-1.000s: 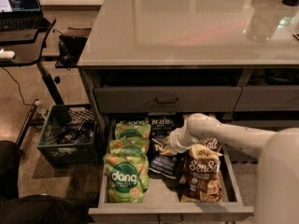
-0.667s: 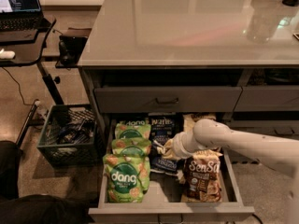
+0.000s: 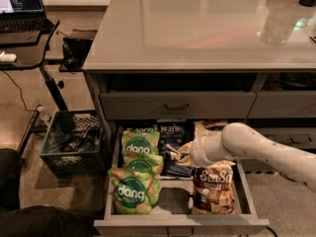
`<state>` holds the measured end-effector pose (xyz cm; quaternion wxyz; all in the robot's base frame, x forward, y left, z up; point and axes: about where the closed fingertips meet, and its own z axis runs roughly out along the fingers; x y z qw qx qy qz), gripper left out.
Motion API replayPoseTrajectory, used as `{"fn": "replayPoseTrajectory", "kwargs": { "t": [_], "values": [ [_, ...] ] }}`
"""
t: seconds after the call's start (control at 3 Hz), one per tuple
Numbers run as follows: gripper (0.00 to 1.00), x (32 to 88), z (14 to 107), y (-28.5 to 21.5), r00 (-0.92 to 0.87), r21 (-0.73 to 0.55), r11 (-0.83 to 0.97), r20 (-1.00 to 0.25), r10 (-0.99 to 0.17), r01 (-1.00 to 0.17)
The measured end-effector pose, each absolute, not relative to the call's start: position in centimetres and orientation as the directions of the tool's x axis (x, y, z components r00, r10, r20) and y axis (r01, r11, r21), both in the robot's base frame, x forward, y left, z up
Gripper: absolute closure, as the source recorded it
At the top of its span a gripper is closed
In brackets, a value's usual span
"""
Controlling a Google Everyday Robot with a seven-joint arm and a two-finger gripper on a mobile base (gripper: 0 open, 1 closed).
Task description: Pick blue chip bag from middle drawer and place on counter
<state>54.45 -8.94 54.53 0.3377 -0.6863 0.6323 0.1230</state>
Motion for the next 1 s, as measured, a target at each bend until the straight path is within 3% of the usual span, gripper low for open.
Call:
{"fn": "replayPoseTrajectory", "kwargs": {
  "t": [0.67,1.0],
  "values": [
    [1.0,57.0,63.8,-11.7,0.203,-0.427,0.055,-0.533,-0.822,-0.902],
    [1.0,57.0,63.8,-11.7,0.203,-0.427,0.055,-0.533,-0.822,-0.902]
  ]
}}
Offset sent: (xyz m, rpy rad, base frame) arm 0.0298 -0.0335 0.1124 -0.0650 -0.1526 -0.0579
